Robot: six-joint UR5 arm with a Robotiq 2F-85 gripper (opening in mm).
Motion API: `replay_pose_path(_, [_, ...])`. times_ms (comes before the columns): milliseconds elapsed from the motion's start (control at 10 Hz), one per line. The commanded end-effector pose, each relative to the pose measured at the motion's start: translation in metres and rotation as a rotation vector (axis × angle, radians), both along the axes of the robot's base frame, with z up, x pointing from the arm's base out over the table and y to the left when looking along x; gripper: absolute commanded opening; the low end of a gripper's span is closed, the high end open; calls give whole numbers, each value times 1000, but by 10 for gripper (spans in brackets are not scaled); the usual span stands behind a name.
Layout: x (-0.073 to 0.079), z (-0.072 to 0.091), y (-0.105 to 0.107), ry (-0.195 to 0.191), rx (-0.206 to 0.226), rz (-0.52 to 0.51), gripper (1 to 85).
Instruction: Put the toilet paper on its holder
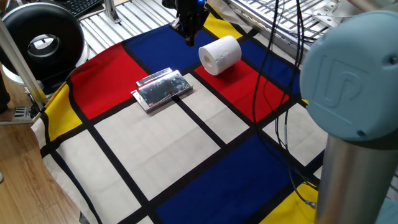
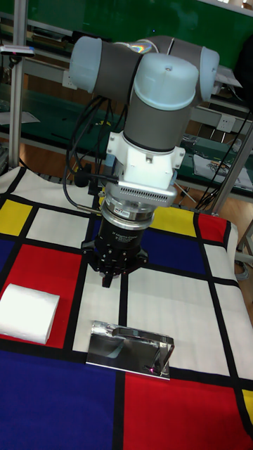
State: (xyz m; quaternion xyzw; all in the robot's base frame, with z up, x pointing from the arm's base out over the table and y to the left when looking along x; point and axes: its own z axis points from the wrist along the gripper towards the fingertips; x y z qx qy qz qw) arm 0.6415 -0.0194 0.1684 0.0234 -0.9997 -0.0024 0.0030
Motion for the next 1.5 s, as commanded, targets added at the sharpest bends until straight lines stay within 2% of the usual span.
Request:
replay_pose_path(0, [9, 3, 5, -2, 13, 23, 317])
replay_pose_path(500, [11, 2, 8, -2, 15, 31, 303])
replay_pose_path(600, [14, 2, 3, -7, 6, 54, 300])
replay_pose_path(1000, [22, 3, -19, -6, 21, 109, 297])
replay_pose_path(1400, [24, -11, -43, -34, 37, 171, 297])
